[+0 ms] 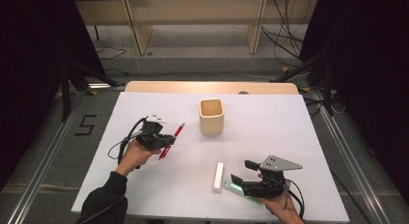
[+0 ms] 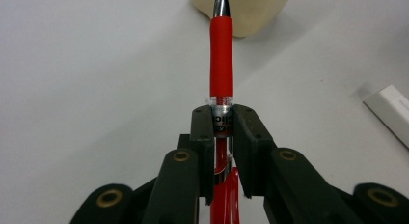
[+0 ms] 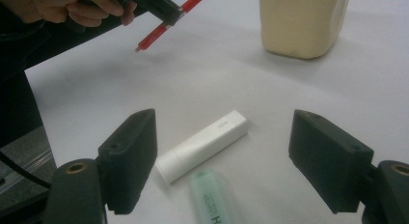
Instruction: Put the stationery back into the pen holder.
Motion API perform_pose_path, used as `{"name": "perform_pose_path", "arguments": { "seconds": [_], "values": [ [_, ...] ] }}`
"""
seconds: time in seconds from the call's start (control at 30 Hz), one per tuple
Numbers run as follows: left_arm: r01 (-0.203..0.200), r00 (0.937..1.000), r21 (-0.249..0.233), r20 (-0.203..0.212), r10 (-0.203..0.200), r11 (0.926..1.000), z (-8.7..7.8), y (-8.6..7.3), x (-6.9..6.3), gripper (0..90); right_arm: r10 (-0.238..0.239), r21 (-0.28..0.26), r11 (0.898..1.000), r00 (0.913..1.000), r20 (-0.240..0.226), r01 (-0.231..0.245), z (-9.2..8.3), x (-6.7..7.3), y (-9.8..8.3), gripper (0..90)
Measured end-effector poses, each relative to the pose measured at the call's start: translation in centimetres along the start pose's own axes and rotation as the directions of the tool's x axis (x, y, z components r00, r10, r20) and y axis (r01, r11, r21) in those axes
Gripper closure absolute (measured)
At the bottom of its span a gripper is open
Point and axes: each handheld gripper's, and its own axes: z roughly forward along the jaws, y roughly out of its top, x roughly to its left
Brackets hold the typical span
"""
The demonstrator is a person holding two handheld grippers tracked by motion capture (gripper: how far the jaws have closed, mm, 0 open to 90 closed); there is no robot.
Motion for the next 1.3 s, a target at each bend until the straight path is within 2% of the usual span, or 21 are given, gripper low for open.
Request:
{"name": "perform_pose_path", "arguments": {
  "seconds": [0.23,0.4,0.73,1.03,1.3],
  "values": [
    [0.008,0.9997,-0.071,-0.023,-0.010,0.9974,-0.6,0.2,-0.2,79.1,0.002,-0.002,1.000,1.0000,-0.003,-0.002,0.0,0.0,0.0,26.3],
    [0.016,0.9997,-0.136,-0.018,-0.019,0.9905,-0.9,0.6,-0.6,79.1,-0.001,-0.005,1.000,1.0000,0.001,0.001,-0.1,0.0,0.1,26.3],
    [0.005,0.9996,-0.197,-0.026,-0.010,0.9804,-1.5,1.6,-1.2,79.1,0.010,-0.001,1.000,1.0000,0.000,-0.010,0.0,-0.2,-0.1,26.3],
    [0.019,0.9994,-0.242,-0.024,-0.026,0.9700,-1.6,2.5,-1.3,79.1,0.015,-0.005,1.000,0.9999,-0.004,-0.015,0.0,-0.2,0.0,26.3],
    [0.035,0.9992,-0.278,-0.010,-0.039,0.9600,-1.2,4.2,-1.3,79.1,0.017,-0.007,1.000,0.9998,-0.004,-0.018,0.0,-0.2,0.0,26.3]
  ]
}}
